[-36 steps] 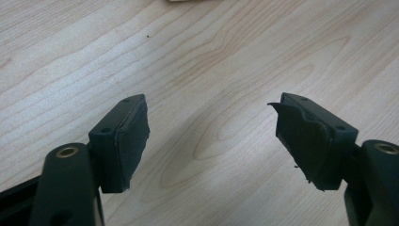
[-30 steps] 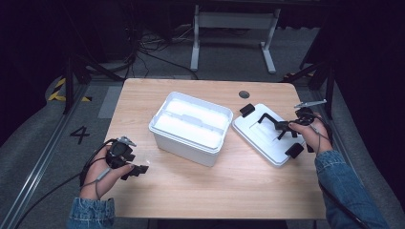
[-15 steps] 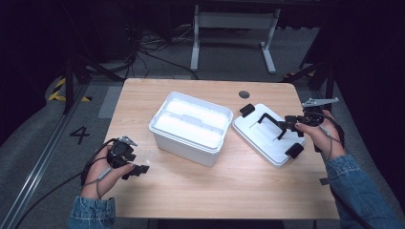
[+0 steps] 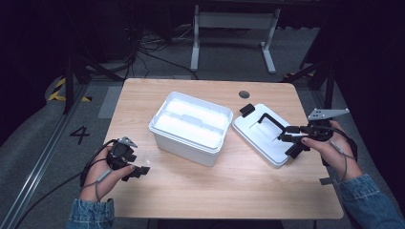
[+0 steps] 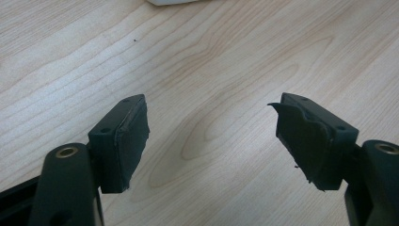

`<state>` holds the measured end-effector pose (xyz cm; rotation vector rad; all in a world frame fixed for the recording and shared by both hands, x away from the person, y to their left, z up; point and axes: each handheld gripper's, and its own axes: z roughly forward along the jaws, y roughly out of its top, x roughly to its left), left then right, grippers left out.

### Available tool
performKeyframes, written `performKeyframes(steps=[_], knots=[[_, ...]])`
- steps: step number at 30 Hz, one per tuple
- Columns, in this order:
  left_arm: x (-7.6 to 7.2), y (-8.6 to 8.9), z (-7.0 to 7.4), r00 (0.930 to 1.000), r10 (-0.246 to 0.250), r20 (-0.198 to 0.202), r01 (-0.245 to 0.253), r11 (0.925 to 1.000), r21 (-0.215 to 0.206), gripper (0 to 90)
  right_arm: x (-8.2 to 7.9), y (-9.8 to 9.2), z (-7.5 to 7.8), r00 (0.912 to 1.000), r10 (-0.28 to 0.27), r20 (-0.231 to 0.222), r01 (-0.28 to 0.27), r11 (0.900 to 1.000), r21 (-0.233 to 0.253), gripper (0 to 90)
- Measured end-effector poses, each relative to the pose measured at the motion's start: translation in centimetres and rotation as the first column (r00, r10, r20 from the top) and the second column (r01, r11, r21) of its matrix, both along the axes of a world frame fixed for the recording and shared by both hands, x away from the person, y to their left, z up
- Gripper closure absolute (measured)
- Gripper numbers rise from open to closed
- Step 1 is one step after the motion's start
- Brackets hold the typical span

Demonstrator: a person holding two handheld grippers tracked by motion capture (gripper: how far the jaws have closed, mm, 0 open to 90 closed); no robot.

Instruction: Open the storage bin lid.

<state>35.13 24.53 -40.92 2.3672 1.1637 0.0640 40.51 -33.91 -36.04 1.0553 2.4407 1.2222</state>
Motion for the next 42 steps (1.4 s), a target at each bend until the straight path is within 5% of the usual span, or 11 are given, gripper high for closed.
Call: performKeyframes(steps=[18,35,42], knots=[[0.0,0.1,-0.3,1.0000,0.002,-0.009,-0.002,1.0000,-0.002,26.4,-5.0,3.0,-3.5,0.9939,0.102,-0.041,-0.103,0.994,-0.033,50.6],[0.4,0.0,-0.7,0.9998,-0.002,-0.021,0.003,0.9999,0.015,26.3,-5.9,4.8,-7.1,0.9839,0.151,-0.095,-0.155,0.987,-0.035,50.5],[0.6,-0.3,-1.0,0.9996,-0.007,-0.029,0.007,0.9998,0.021,26.2,-6.2,5.5,-8.9,0.9848,0.153,-0.083,-0.160,0.984,-0.084,50.8]])
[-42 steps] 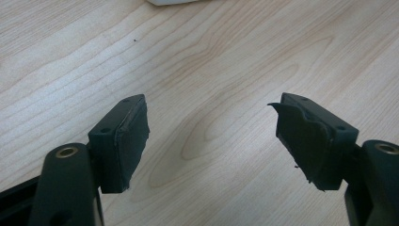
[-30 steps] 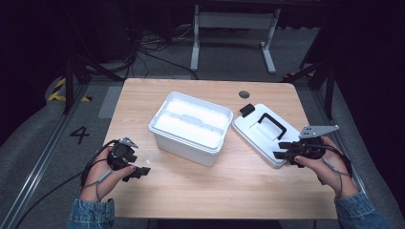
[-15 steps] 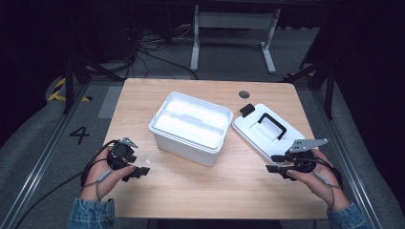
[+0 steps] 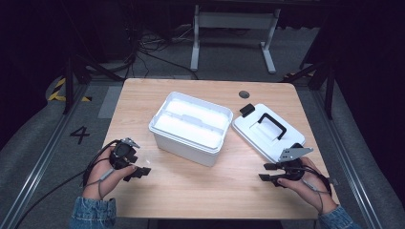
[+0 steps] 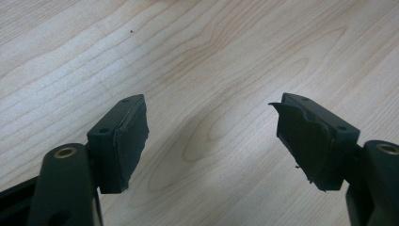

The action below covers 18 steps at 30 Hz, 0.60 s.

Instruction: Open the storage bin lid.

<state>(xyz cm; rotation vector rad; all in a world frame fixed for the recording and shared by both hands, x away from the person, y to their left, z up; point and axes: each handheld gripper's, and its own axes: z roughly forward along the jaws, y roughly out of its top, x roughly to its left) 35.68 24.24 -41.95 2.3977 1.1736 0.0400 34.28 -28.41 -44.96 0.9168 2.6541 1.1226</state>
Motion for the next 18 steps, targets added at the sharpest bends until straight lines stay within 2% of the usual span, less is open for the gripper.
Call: performKeyframes(steps=[4,7,9,10,18], knots=[[0.1,-0.2,-0.2,1.0000,-0.007,-0.005,0.007,0.9999,0.009,26.1,0.0,0.2,-0.4,1.0000,0.000,0.009,0.000,1.000,0.002,51.1],[0.3,-0.4,-0.4,0.9998,-0.017,-0.006,0.017,0.9997,0.016,25.7,0.1,0.4,-1.1,0.9996,-0.001,0.029,0.002,1.000,-0.018,51.1],[0.3,-0.5,-0.6,0.9997,-0.021,-0.010,0.021,0.9997,0.012,25.5,0.1,0.4,-1.2,0.9993,-0.002,0.037,0.003,1.000,-0.021,51.1],[0.4,-0.6,-0.7,0.9998,-0.016,-0.012,0.016,0.9998,0.014,25.2,0.1,0.6,-1.6,0.9984,0.004,0.056,-0.003,1.000,-0.021,50.9],[0.4,-0.6,-0.9,0.9998,-0.013,-0.012,0.014,0.9999,0.009,24.8,0.0,0.7,-2.2,0.9971,0.004,0.077,-0.002,1.000,-0.027,50.9]])
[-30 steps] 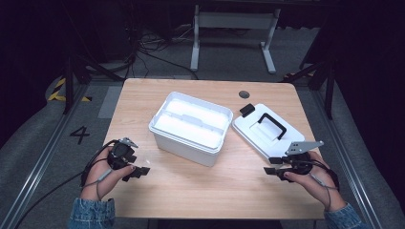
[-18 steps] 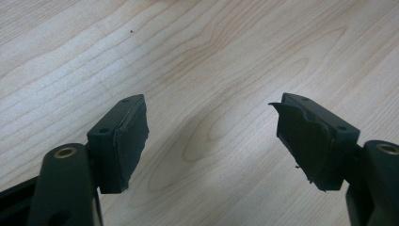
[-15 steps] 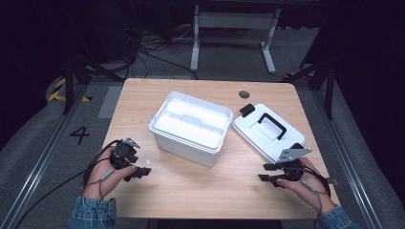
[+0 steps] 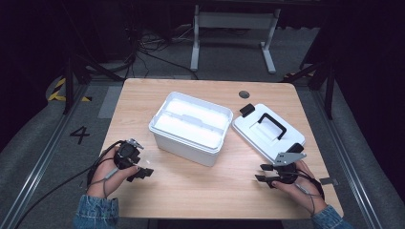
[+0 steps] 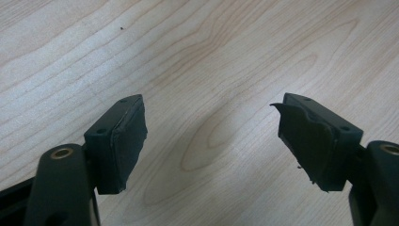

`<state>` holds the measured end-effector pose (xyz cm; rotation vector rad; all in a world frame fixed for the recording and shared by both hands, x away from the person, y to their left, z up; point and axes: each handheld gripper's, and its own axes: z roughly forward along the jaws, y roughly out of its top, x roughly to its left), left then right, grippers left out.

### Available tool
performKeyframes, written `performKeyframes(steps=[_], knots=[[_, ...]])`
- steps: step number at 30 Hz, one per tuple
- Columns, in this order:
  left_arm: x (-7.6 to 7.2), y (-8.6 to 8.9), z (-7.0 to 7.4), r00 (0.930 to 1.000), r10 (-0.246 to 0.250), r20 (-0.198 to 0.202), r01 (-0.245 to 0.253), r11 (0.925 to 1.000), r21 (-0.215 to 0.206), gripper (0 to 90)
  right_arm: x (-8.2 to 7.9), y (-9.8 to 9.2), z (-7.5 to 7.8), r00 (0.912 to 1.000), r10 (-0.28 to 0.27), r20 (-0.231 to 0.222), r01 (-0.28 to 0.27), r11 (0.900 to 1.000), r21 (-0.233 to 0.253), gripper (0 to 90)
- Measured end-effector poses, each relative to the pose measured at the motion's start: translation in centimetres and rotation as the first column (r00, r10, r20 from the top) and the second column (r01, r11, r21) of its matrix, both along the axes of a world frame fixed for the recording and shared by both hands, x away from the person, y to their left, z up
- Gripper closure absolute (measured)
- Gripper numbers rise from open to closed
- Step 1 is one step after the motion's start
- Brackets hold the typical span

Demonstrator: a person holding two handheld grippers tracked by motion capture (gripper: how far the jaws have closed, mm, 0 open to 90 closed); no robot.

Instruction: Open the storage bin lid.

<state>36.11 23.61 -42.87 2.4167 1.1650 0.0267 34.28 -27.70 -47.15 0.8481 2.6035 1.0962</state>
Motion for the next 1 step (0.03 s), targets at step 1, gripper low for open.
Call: performKeyframes(steps=[1], knots=[[-0.03,0.02,0.02,1.0000,0.000,0.000,0.000,1.0000,0.001,24.8,-0.02,0.01,0.01,1.0000,0.000,0.001,-0.001,1.000,0.006,50.8]])
